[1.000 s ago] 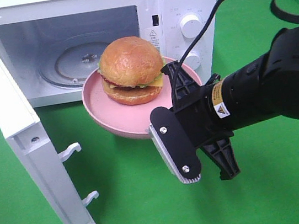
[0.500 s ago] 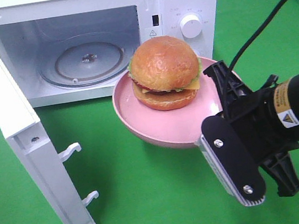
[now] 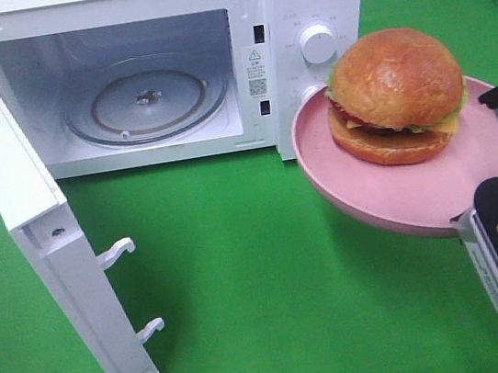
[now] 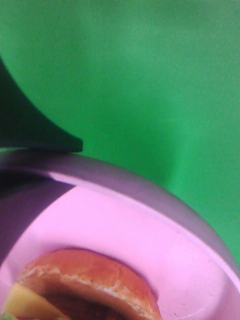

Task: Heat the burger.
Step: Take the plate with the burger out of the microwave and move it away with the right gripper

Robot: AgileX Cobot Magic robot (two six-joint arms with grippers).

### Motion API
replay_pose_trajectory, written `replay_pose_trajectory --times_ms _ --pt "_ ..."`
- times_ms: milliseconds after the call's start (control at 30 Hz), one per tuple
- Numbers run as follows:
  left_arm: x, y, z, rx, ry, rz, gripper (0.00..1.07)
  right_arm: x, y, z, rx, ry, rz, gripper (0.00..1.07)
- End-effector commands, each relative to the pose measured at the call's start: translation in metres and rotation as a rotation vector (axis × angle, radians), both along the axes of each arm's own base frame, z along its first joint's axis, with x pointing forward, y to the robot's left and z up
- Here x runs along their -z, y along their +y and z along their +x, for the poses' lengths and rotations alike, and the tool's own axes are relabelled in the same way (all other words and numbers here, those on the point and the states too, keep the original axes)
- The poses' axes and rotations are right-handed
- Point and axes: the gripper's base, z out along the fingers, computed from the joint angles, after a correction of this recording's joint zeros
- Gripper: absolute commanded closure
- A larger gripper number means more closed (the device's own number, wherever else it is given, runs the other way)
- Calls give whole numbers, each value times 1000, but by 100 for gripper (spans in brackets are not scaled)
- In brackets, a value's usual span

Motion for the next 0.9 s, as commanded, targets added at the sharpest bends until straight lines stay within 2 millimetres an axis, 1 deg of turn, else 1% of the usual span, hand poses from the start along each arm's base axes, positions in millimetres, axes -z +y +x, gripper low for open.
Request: replay_pose_trajectory --times_ms 33,67,100,133,167,233,267,300,333,367,400,467,533,600,900 --pt "1 0 0 0 -6 0 6 -9 -5 0 26 -59 22 107" --pt "1 0 0 0 -6 0 6 -9 -8 -1 69 -57 22 107" --pt "1 0 0 0 -6 0 6 -9 -8 -1 69 -57 22 107" --pt "1 0 0 0 -6 0 6 -9 -12 -1 118 -46 19 107" --pt "1 0 0 0 -6 0 6 -9 -12 -1 118 -46 19 107" --pt "1 0 0 0 -6 0 6 -8 -16 -1 185 -36 12 107" --pt "1 0 0 0 -6 0 6 -8 -16 -1 185 -36 12 107" --pt "1 0 0 0 -6 0 6 -8 -18 -1 230 -34 14 107" --pt "1 0 0 0 -6 0 6 -8 -18 -1 230 -34 14 107" --pt "1 0 0 0 -6 0 6 -8 -20 -1 275 -33 22 107" --pt "1 0 0 0 -6 0 6 -8 -20 -1 275 -33 22 107" --pt "1 0 0 0 -6 0 6 -9 -23 0 334 -38 32 107" --pt "1 0 0 0 -6 0 6 -9 -23 0 334 -38 32 107" --pt "1 0 0 0 -6 0 6 -10 -28 1 406 -57 31 107" --pt "1 0 0 0 -6 0 6 -10 -33 0 509 -64 35 107"
